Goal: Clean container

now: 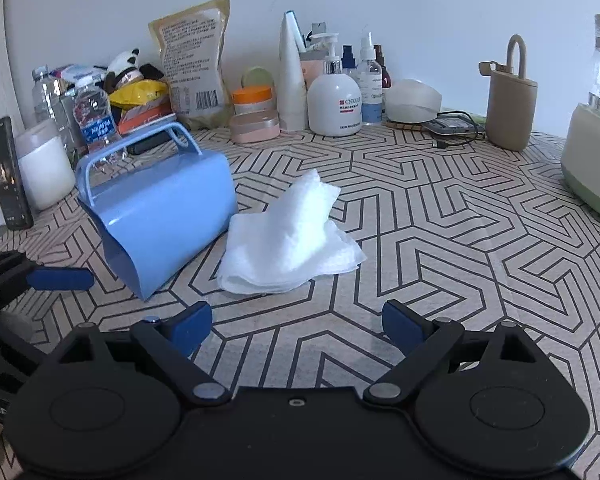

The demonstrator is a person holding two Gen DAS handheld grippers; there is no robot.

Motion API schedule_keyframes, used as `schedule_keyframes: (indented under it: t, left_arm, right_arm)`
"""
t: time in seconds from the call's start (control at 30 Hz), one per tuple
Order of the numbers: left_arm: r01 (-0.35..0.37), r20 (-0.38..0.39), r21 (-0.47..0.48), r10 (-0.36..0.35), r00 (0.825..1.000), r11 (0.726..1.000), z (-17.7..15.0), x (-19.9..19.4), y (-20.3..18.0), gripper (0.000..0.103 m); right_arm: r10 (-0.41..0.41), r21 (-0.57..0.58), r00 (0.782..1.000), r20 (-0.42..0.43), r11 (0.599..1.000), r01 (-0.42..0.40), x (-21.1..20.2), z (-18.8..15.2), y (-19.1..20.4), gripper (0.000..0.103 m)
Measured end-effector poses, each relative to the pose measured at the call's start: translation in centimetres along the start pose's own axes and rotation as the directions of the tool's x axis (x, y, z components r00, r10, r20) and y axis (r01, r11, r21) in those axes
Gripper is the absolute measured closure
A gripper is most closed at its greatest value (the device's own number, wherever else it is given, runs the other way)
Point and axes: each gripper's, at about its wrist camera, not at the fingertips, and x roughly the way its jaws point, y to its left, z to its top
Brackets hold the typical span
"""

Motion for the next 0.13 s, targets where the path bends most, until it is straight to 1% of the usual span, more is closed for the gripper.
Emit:
schedule_keyframes:
  t: [0.13]
  left_arm:
    - [0.003, 0.002, 0.003, -0.003, 1.000, 1.000, -0.03, -0.02, -0.02, 0.000]
  right_arm:
    - [-0.011, -0.013, 1.000, -0.009, 1.000, 0.010, 0.15, -0.03, 0.26, 0.008]
